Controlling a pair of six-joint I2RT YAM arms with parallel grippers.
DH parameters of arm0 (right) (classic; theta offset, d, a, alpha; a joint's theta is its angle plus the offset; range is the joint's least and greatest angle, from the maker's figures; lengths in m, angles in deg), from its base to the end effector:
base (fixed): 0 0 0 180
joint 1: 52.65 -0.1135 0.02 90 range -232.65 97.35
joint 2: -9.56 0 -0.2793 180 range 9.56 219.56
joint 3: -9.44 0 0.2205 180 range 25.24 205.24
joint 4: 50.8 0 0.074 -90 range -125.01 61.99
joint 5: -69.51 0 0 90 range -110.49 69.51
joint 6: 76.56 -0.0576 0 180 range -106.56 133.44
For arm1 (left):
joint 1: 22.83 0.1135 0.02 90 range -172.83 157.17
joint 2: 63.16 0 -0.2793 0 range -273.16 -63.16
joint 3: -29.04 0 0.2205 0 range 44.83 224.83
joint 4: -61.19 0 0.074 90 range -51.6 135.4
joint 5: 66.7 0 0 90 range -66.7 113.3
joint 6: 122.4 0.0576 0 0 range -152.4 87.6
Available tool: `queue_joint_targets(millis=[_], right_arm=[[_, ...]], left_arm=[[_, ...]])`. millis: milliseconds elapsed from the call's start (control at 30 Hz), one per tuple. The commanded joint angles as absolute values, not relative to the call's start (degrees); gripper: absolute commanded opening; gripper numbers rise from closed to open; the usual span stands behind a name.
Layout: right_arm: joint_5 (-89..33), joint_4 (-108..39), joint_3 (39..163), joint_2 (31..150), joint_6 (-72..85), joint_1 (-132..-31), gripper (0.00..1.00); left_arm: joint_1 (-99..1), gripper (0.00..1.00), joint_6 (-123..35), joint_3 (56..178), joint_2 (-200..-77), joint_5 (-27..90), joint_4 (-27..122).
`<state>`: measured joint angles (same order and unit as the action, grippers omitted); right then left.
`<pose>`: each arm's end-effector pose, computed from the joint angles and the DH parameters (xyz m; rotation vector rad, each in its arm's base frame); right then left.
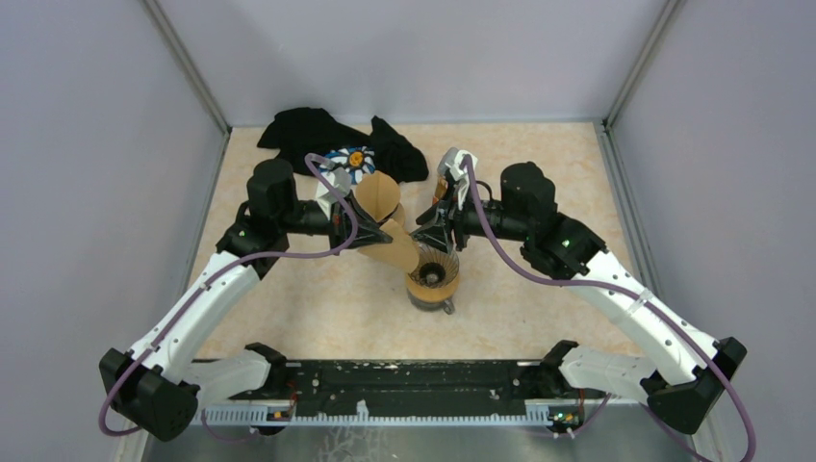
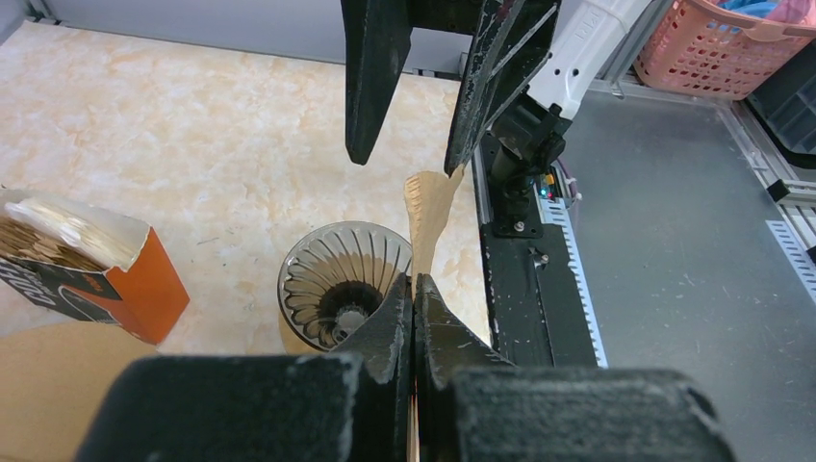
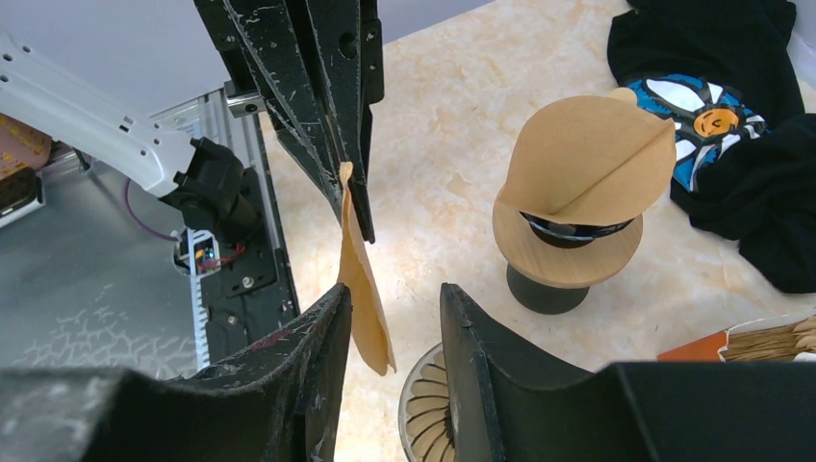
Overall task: Place the coffee filter in the dripper
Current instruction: Place the coffee filter in the coffee dripper.
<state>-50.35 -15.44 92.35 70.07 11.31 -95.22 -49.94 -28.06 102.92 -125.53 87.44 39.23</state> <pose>0.1332 0.1613 0.4128 -1.0048 1.5955 1.0132 0.1580 -0.1391 0.3870 1.2444 1.3219 -1.2532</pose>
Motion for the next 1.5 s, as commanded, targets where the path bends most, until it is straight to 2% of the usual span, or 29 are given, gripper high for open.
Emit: queue_joint_targets(millis=[0,667,1067,1333,1467], right_arm=[[-50.6,-17.5,92.8,68.7,11.3,-94.9,0.4],[-53.4,-18.7,90.8,70.5,11.9,-94.9,0.4],[-58.4,-22.2,89.4,71.1,11.3,-95.6,0.39],[-59.8,-23.9,88.6,72.0,11.1,-96.2,0.34],[-59.3,-24.1,88.3,72.1,11.1,-96.2,0.24]], left_arm=[[-49.6,0.0,-26.9,103.5,-125.8,87.6,38.9],[-49.7,0.0,-30.9,101.8,-123.9,91.9,44.8],[-49.6,0.0,-37.9,99.2,-123.1,93.2,54.1],[-49.6,0.0,-39.8,98.1,-122.4,92.7,57.0],[-49.7,0.0,-40.5,97.8,-122.2,92.5,58.0]])
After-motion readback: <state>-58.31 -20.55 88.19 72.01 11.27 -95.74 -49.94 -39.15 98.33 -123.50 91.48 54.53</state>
